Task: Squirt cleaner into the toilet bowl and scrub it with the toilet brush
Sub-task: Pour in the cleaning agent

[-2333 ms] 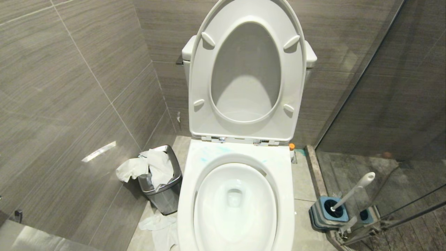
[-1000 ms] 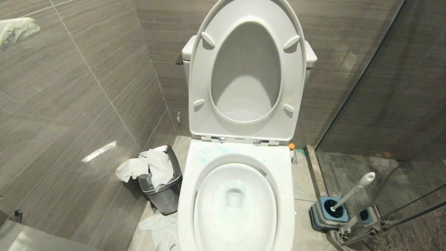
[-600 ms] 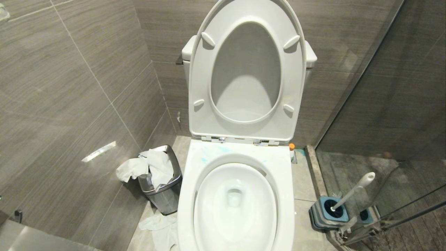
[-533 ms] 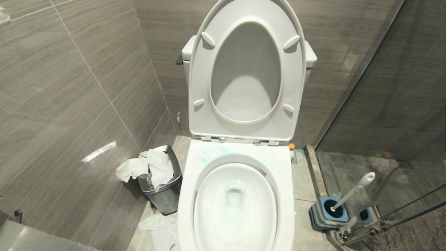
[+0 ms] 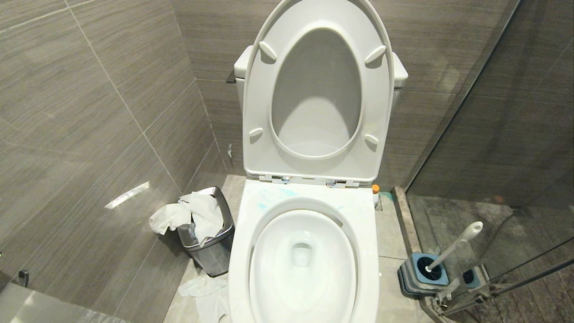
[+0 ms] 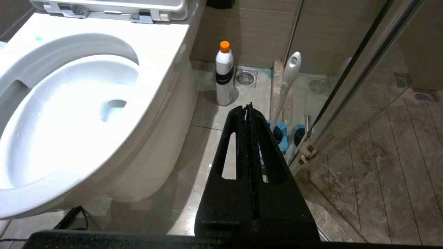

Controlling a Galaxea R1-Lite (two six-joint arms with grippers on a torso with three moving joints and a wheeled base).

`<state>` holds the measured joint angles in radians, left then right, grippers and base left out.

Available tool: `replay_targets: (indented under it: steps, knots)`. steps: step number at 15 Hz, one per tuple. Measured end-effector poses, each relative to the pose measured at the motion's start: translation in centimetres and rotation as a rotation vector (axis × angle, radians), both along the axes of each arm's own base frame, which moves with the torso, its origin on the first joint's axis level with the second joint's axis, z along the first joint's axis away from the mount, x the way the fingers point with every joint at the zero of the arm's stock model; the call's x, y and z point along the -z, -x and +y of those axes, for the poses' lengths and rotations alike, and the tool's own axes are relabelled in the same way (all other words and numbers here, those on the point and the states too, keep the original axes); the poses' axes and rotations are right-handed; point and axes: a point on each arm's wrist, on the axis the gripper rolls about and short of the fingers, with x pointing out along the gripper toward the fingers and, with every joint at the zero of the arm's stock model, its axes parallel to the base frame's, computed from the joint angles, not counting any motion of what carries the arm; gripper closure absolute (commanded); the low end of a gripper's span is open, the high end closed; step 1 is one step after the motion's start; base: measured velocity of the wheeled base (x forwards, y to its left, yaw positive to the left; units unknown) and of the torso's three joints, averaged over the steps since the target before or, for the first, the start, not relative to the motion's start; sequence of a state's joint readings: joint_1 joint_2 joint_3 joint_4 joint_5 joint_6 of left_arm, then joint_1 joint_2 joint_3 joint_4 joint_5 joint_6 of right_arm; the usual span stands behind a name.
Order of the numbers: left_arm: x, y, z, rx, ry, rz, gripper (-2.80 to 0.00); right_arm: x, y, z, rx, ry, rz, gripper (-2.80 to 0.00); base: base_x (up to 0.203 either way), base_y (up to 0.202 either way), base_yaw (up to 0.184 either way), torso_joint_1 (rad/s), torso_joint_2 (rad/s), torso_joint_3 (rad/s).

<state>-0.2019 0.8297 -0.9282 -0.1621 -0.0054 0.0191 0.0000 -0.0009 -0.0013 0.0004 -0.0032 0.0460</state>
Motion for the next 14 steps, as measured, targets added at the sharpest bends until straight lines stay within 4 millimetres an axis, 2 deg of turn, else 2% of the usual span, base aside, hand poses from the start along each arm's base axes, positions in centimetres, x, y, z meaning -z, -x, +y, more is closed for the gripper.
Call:
replay_targets:
  steps: [3,6,8,14]
  knots:
    - [0.6,1.5,0.3,0.022,-0.013,0.021,0.00,0.0,0.0,0.0,0.000,0.000,0.000,0.00,0.000,0.000,0.000,0.000,0.00,0.000]
    - [1.0,4.6,0.7,0.087,-0.028,0.008,0.00,0.0,0.0,0.0,0.000,0.000,0.000,0.00,0.000,0.000,0.000,0.000,0.00,0.000]
    - [0.8,7.3,0.9,0.122,-0.034,-0.061,0.00,0.0,0.0,0.0,0.000,0.000,0.000,0.00,0.000,0.000,0.000,0.000,0.00,0.000]
    - [-1.6,16.2,1.7,0.140,-0.020,-0.249,0.00,0.0,0.0,0.0,-0.001,0.000,0.000,0.00,0.000,0.000,0.000,0.000,0.00,0.000]
